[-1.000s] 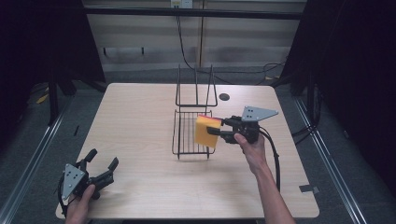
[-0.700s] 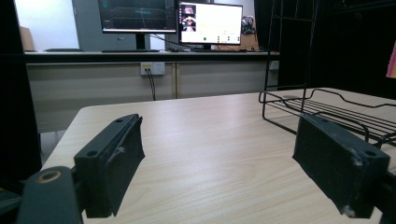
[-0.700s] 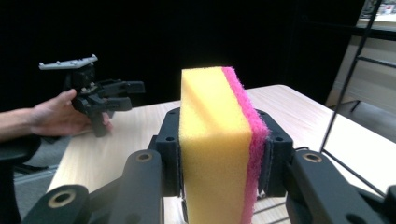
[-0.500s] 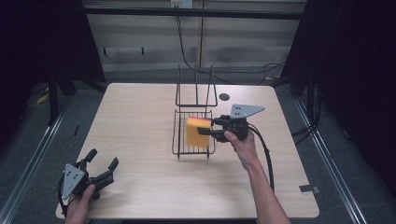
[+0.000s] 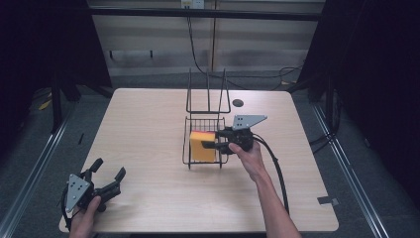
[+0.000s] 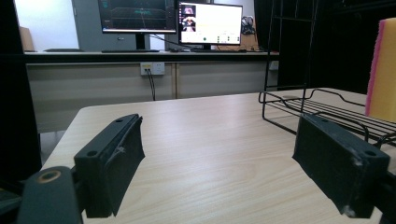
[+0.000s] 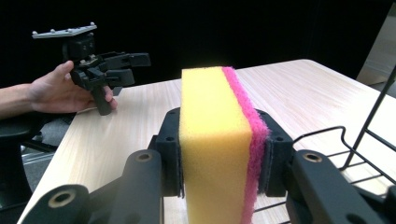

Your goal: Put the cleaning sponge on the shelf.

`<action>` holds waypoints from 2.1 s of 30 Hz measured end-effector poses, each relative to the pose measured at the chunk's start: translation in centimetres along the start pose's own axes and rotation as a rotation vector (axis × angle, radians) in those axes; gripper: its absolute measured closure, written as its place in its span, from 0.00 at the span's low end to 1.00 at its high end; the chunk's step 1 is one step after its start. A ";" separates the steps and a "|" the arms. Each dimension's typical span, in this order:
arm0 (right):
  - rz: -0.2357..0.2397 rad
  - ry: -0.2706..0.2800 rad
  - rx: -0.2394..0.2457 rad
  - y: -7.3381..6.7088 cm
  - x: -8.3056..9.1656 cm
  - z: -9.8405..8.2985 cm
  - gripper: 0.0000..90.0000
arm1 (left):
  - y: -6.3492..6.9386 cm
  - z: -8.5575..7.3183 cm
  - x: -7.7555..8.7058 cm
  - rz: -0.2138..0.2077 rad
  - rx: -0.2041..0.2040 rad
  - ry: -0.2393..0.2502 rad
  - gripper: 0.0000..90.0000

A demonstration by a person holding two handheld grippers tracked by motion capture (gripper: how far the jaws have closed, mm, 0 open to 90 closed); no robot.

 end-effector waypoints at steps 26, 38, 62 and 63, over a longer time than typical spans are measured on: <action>-0.009 -0.027 -0.023 0.6 -0.6 -1.7 0.66 | 0.0 0.0 0.0 -0.002 -0.001 -0.002 0.17; -0.005 -0.035 -0.037 0.7 -0.5 -2.3 0.66 | 0.0 0.0 0.0 -0.003 0.000 -0.002 0.17; -0.054 -0.085 -0.073 0.6 -0.5 -2.3 0.33 | 0.0 0.0 0.0 -0.003 -0.001 -0.002 0.17; -0.059 -0.080 -0.081 0.6 -0.4 -2.2 0.32 | 0.0 0.0 0.0 0.000 -0.003 -0.002 0.17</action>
Point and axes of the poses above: each handheld gripper's, and its own axes: x roughly backward along the jaws, z roughly out of its top, y roughly to its right, the point moved 5 cm from there along -x, roughly forward along the jaws, and after that the axes turned 15 degrees about x, right-handed, at the moved point
